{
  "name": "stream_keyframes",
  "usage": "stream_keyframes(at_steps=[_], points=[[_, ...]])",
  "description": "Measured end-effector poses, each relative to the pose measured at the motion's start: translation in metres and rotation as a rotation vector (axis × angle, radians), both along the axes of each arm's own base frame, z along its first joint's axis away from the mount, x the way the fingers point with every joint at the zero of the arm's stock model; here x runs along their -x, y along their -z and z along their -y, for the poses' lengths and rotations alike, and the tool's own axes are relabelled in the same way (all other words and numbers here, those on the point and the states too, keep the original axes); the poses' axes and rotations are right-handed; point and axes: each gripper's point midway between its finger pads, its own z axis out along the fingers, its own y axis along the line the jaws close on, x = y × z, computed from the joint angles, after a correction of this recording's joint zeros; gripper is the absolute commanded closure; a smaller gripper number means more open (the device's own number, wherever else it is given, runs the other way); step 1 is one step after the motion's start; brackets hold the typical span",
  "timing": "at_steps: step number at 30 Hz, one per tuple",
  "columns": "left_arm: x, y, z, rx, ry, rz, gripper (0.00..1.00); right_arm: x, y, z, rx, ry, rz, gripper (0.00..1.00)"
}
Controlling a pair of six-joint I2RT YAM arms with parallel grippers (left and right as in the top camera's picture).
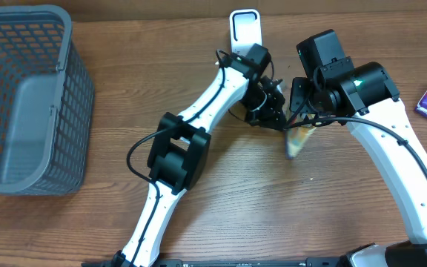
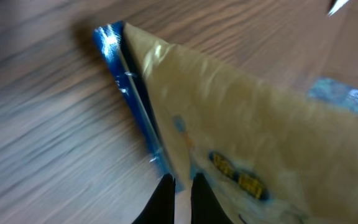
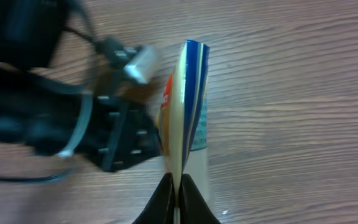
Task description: Scan the item barcode
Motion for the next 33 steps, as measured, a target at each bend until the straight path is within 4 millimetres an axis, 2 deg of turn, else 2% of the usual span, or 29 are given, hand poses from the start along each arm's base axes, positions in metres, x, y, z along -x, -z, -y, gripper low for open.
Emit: stream_keyframes(at_steps=[3, 6, 11, 15, 18, 19, 20, 21, 24, 27, 28, 30, 32, 33], points=[[0.001, 0.003, 0.019, 0.067, 0.028, 0.024, 0.96, 0.001, 0.010, -0.013, -0.053, -0.028, -0.045, 0.96], [-0.001, 0.001, 0.025, 0.091, 0.035, 0.044, 0.96, -0.001, 0.026, -0.023, -0.088, -0.038, -0.093, 0.96], [-0.006, 0.008, 0.020, 0.039, 0.018, 0.067, 0.92, -0.007, 0.036, -0.040, -0.170, -0.045, -0.121, 0.96], [-0.012, 0.023, 0.001, -0.084, -0.009, 0.093, 0.94, -0.006, 0.035, -0.052, -0.238, -0.063, -0.133, 0.96], [-0.015, 0.036, -0.030, -0.225, -0.045, 0.070, 0.93, -0.004, 0.034, -0.057, -0.267, -0.072, -0.144, 0.95], [-0.016, 0.037, -0.042, -0.260, -0.057, 0.056, 0.93, -0.004, 0.033, -0.059, -0.274, -0.073, -0.146, 0.94], [-0.024, 0.037, -0.062, -0.299, -0.083, 0.044, 0.93, -0.003, 0.033, -0.060, -0.279, -0.075, -0.149, 0.94], [-0.028, 0.035, -0.069, -0.308, -0.091, 0.046, 0.93, -0.003, 0.033, -0.060, -0.284, -0.076, -0.149, 0.95], [-0.052, 0.018, -0.109, -0.354, -0.156, 0.044, 0.94, -0.003, 0.033, -0.062, -0.295, -0.069, -0.152, 0.96], [-0.076, -0.011, -0.146, -0.392, -0.226, 0.085, 0.93, -0.009, 0.038, -0.068, -0.321, -0.064, -0.148, 0.96], [-0.088, -0.026, -0.163, -0.409, -0.263, 0.117, 0.93, -0.013, 0.044, -0.076, -0.345, -0.075, -0.143, 0.96], [-0.098, -0.050, -0.189, -0.446, -0.307, 0.156, 0.92, -0.016, 0.052, -0.090, -0.382, -0.101, -0.145, 0.96], [-0.099, -0.069, -0.204, -0.476, -0.331, 0.183, 0.89, -0.016, 0.062, -0.105, -0.413, -0.130, -0.160, 0.95], [-0.100, -0.078, -0.209, -0.484, -0.343, 0.199, 0.85, -0.016, 0.068, -0.113, -0.423, -0.138, -0.172, 0.92]])
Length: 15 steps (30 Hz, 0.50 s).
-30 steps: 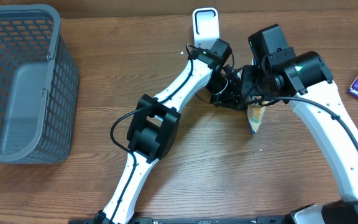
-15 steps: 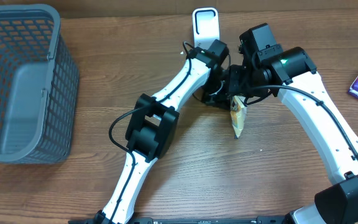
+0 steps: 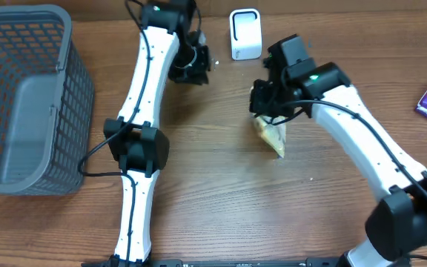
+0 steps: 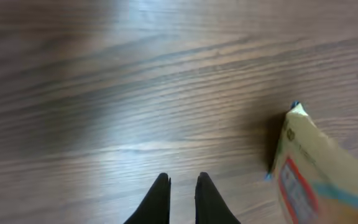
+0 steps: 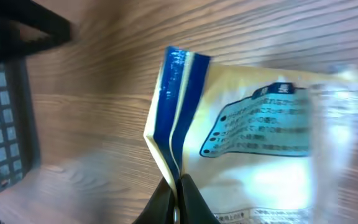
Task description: Scan the item barcode
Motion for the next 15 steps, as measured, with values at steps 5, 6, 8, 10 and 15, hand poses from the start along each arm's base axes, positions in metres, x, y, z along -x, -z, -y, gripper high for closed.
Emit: stream_keyframes(at_steps=[5, 6, 8, 10, 15], points=[[-0.014, -0.027, -0.015, -0.017, -0.012, 0.109, 0.58, 0.004, 0.015, -0.023, -0.020, -0.034, -0.022, 0.41], [-0.015, -0.027, -0.017, -0.023, -0.013, 0.112, 0.56, 0.006, 0.015, -0.026, -0.020, -0.040, -0.022, 0.37], [-0.015, -0.027, -0.018, -0.026, -0.015, 0.111, 0.44, 0.008, 0.014, -0.032, -0.025, -0.052, -0.016, 0.21], [-0.015, -0.027, -0.019, -0.029, -0.010, 0.112, 0.33, 0.010, 0.013, -0.036, -0.029, -0.057, -0.017, 0.12], [-0.014, -0.027, -0.017, -0.024, -0.008, 0.112, 0.36, 0.007, 0.016, -0.006, 0.001, -0.004, -0.070, 0.32]])
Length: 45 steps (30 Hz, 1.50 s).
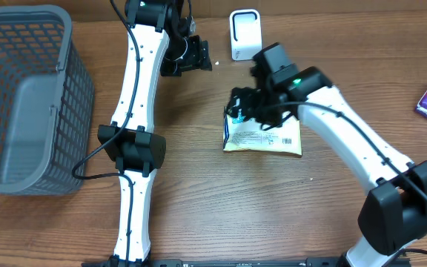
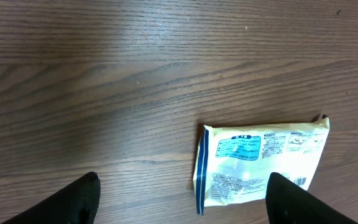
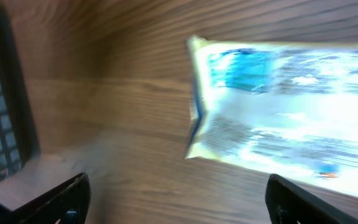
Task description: Scan the item barcode
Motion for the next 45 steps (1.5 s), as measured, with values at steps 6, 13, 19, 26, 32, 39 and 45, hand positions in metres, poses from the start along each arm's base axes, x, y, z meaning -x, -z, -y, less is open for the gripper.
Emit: stream_keyframes(at_steps=[6, 13, 19, 26, 32, 39, 45], points=[[0.020, 0.016, 0.026, 0.001, 0.055, -0.079, 0.96, -0.030, 0.003, 0.082, 0.030, 0.172, -0.028, 0.91], [0.065, 0.062, 0.094, 0.001, 0.179, -0.222, 0.96, -0.019, 0.050, 0.079, 0.040, 0.150, -0.057, 0.91], [0.096, 0.096, 0.144, 0.056, 0.279, -0.284, 0.96, -0.004, 0.084, 0.091, 0.062, 0.167, -0.126, 0.91], [0.119, 0.137, 0.144, 0.048, 0.288, -0.373, 0.96, 0.004, 0.107, 0.116, 0.068, 0.229, -0.163, 0.92], [0.120, 0.148, 0.126, 0.026, 0.233, -0.406, 0.96, 0.008, 0.123, 0.124, 0.064, 0.249, -0.160, 0.96], [0.115, 0.143, 0.071, -0.083, 0.120, -0.481, 0.96, 0.031, 0.133, 0.166, 0.232, 0.317, -0.251, 0.92], [0.082, 0.094, 0.054, -0.060, 0.068, -0.387, 0.88, 0.006, 0.091, 0.185, 0.286, 0.303, -0.223, 0.02]])
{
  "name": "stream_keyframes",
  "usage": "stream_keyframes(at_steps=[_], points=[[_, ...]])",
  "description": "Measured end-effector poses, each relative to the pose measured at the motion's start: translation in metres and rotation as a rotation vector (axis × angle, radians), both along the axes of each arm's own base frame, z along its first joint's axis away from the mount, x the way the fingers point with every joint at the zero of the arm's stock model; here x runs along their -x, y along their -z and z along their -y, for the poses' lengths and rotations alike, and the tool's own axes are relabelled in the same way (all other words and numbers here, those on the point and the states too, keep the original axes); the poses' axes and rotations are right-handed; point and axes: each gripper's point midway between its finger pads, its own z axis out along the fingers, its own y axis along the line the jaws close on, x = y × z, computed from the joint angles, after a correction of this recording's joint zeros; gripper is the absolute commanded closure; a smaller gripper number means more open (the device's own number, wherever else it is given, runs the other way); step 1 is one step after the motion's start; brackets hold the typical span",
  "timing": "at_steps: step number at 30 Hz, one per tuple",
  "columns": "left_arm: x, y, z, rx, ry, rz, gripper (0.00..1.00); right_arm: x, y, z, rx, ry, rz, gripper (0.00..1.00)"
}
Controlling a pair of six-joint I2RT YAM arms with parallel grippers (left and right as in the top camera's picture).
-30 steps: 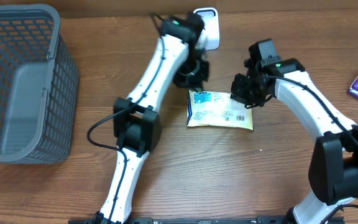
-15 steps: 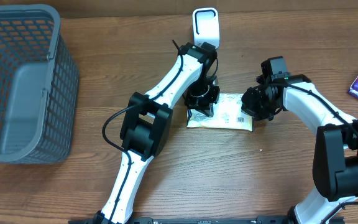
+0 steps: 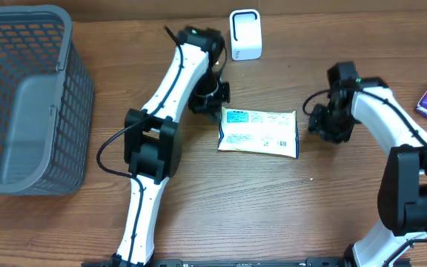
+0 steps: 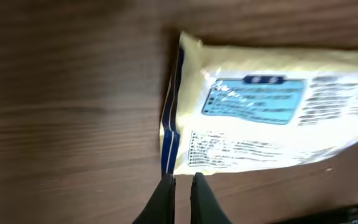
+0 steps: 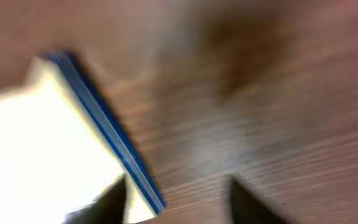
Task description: Scan the item barcode
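Observation:
The item, a yellow packet (image 3: 259, 132) with blue end seams, lies flat on the table with its printed back up. In the left wrist view the packet (image 4: 272, 118) fills the upper right. My left gripper (image 3: 212, 98) (image 4: 181, 182) is at the packet's left blue seam with its jaws nearly together and only table showing between them. My right gripper (image 3: 319, 123) (image 5: 179, 202) is open just off the packet's right end, and that view is blurred. The packet's blue edge (image 5: 101, 140) lies by its left finger. The white scanner (image 3: 245, 34) stands at the back.
A grey mesh basket (image 3: 28, 96) takes up the left side of the table. A purple packet lies at the right edge. The left arm stretches across the middle toward the scanner.
My left gripper was open at the back, left of the scanner; now it is shut at the packet's left seam. My right gripper, still open, has gone from the packet's left end to its right end.
Both grippers were shut on the packet, held on edge over the table. Then the left was away at the back and the right alone held it. Then the packet lay flat with both grippers open. Now one gripper is at each end of it.

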Motion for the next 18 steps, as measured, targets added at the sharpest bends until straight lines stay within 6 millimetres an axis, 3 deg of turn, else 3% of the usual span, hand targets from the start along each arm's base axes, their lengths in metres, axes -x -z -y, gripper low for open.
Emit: stream_keyframes(at_steps=[1, 2, 5, 7, 8, 14, 18], points=[[-0.005, -0.005, 0.000, 0.007, -0.004, 0.019, 0.76, -0.003, -0.003, 0.000, -0.001, -0.005, 0.010, 0.00], [-0.007, -0.007, 0.000, 0.010, -0.004, 0.029, 0.62, -0.018, -0.018, -0.004, -0.017, -0.038, 0.064, 0.00], [-0.007, -0.007, 0.000, 0.011, 0.009, 0.036, 0.21, -0.032, -0.027, -0.018, -0.094, -0.110, 0.132, 0.00], [-0.008, -0.007, 0.000, 0.012, 0.014, 0.038, 0.05, -0.036, -0.029, -0.025, -0.136, -0.137, 0.154, 0.00], [-0.008, -0.007, 0.000, 0.010, 0.014, 0.040, 0.00, -0.038, -0.029, -0.027, -0.149, -0.147, 0.167, 0.00], [-0.014, -0.006, 0.002, 0.015, 0.013, 0.068, 0.00, -0.038, -0.025, -0.029, -0.186, -0.162, 0.174, 0.00], [-0.027, -0.001, 0.008, 0.043, 0.011, 0.119, 0.00, -0.045, -0.025, 0.000, -0.184, -0.088, 0.191, 0.00]])
